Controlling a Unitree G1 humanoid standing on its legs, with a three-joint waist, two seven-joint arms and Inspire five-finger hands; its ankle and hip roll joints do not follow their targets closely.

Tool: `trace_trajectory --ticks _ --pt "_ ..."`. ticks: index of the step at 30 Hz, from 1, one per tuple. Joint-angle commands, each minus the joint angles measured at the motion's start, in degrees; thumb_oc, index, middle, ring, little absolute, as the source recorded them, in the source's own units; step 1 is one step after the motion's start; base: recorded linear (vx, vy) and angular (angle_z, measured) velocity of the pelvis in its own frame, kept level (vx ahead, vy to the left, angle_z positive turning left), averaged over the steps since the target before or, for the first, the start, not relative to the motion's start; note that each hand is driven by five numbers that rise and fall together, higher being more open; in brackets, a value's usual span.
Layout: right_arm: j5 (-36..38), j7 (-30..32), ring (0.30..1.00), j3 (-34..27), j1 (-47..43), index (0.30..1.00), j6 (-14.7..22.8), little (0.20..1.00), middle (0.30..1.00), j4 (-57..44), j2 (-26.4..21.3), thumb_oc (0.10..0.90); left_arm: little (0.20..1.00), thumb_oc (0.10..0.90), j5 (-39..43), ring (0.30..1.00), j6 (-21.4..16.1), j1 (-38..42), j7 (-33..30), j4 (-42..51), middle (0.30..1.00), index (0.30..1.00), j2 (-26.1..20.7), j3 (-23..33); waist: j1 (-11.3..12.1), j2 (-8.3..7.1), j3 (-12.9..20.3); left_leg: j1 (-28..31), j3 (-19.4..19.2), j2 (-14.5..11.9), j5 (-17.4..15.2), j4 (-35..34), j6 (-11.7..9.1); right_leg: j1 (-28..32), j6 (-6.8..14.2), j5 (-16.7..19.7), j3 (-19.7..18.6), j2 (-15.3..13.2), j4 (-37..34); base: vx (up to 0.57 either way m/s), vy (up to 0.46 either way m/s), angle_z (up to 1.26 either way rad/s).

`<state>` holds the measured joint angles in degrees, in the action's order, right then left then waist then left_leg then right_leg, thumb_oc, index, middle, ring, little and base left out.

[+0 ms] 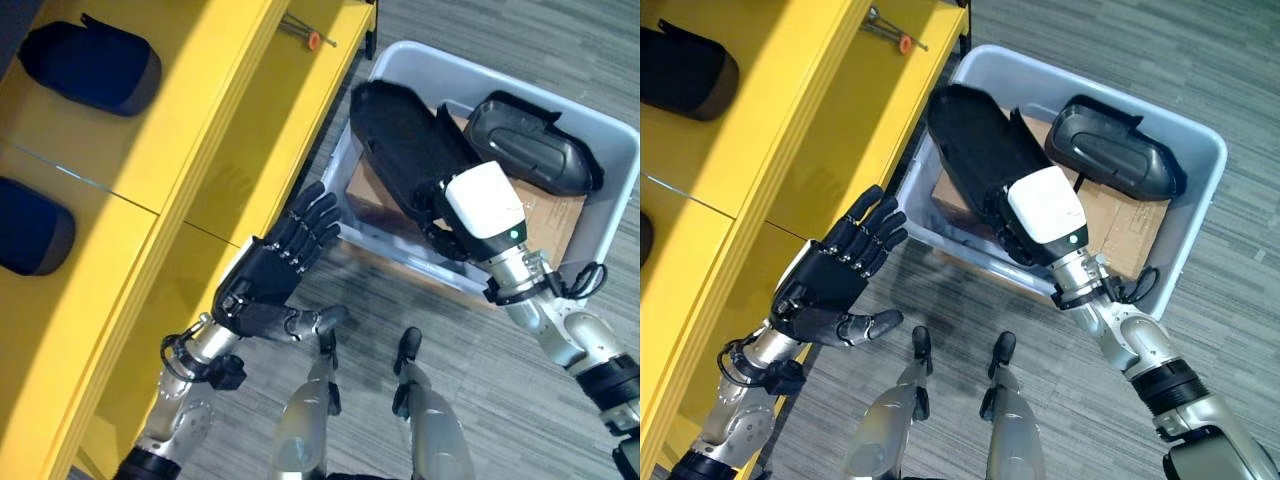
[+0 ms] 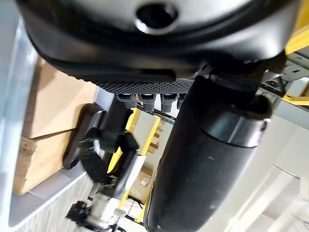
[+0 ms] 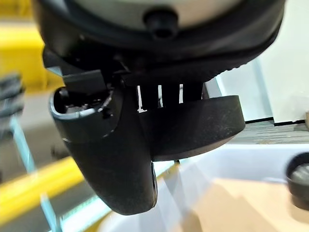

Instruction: Move parts from the plastic box to the shelf.

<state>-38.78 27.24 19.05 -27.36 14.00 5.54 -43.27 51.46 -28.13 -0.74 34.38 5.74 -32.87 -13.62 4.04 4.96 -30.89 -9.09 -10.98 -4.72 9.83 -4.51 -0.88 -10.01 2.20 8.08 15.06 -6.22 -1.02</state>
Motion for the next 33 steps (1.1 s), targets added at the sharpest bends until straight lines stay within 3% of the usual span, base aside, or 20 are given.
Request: trace_trajectory --ticks 1,7,12,21,29,31,32,33 --pt "4.96 2.70 0.300 -2.30 -5.73 0.300 1.17 0.300 0.300 -4.64 0.54 0.400 1.000 0.900 1.58 1.000 -5.02 -0.18 1.90 6.21 1.000 1.000 -0.30 0.22 0.12 -2.66 6.91 1.88 0.64 -0.94 -8.37 4.51 -2.26 2.38 2.85 -5.83 -1.86 -1.05 0.92 0.08 0.035 0.03" --pt "6.65 2.18 0.300 -3.41 -3.21 0.300 -0.09 0.300 0.300 -5.58 3.71 0.400 1.000 0.900 1.03 1.000 -4.56 -1.93 1.98 6.14 1.000 1.000 0.32 -0.11 0.16 -2.73 10.20 4.56 0.70 -1.09 -8.09 3.46 -2.42 5.61 2.74 -5.78 -1.55 -1.21 -0.31 0.08 0.025 0.03" --pt "12.47 0.05 0.300 -4.08 0.20 0.300 -0.26 0.300 0.300 -6.49 6.70 0.400 1.000 0.900 0.92 1.000 -4.60 -3.77 2.90 5.70 1.000 1.000 0.94 -0.39 0.12 -3.06 14.17 7.54 0.48 -1.23 -8.34 2.70 -2.54 9.09 2.72 -5.98 -0.93 -1.50 -1.45 0.10 0.043 0.02" --pt "21.83 -4.26 0.300 -4.17 11.54 0.300 3.57 0.300 0.300 -10.21 11.33 0.400 1.000 0.900 -1.29 1.000 -5.77 -6.57 2.69 4.70 1.000 1.000 2.70 1.12 -0.32 -4.51 20.39 12.64 -0.02 -0.64 -9.08 1.03 -2.09 14.24 3.28 -5.67 -0.12 -1.85 -3.62 0.00 0.076 0.01" --pt "19.27 -3.13 0.300 -5.80 16.77 0.300 3.41 0.300 0.300 -11.50 13.16 0.400 1.000 0.900 -2.34 1.000 -2.71 -6.40 6.00 3.25 1.000 1.000 2.90 2.18 -0.65 -5.03 22.71 14.64 0.27 1.86 -10.45 -0.49 -0.38 15.03 5.74 -4.09 -0.51 -3.65 -3.98 -0.13 0.149 0.04" --pt "19.06 -3.17 0.300 -5.91 17.53 0.300 3.79 0.300 0.300 -11.98 13.98 0.400 1.000 0.900 -1.92 1.000 -2.77 -6.58 7.56 1.50 1.000 1.000 2.80 2.65 -0.42 -5.15 22.91 14.77 0.08 2.33 -10.61 -0.49 0.65 15.33 5.46 -6.09 0.52 -2.96 0.25 -0.20 0.046 0.08" --pt "19.45 -2.67 0.300 -6.18 17.61 0.300 4.26 0.300 0.300 -11.83 14.08 0.400 1.000 0.900 -2.37 1.000 -2.42 -6.28 8.29 0.87 1.000 1.000 2.46 3.14 -0.42 -4.79 22.98 14.50 0.35 2.59 -10.56 -0.48 1.74 13.86 4.20 -10.09 -0.09 -1.00 8.04 -0.16 0.018 0.12" --pt "19.62 -1.98 0.300 -6.43 17.56 0.300 4.76 0.300 0.300 -11.65 13.82 0.400 1.000 0.900 -2.47 1.000 -2.04 -6.01 8.49 0.89 1.000 1.000 2.16 3.36 -0.62 -4.80 22.63 14.22 1.00 3.28 -10.97 0.09 2.47 12.36 3.75 -11.45 -1.34 0.41 12.82 -0.21 0.002 0.14"
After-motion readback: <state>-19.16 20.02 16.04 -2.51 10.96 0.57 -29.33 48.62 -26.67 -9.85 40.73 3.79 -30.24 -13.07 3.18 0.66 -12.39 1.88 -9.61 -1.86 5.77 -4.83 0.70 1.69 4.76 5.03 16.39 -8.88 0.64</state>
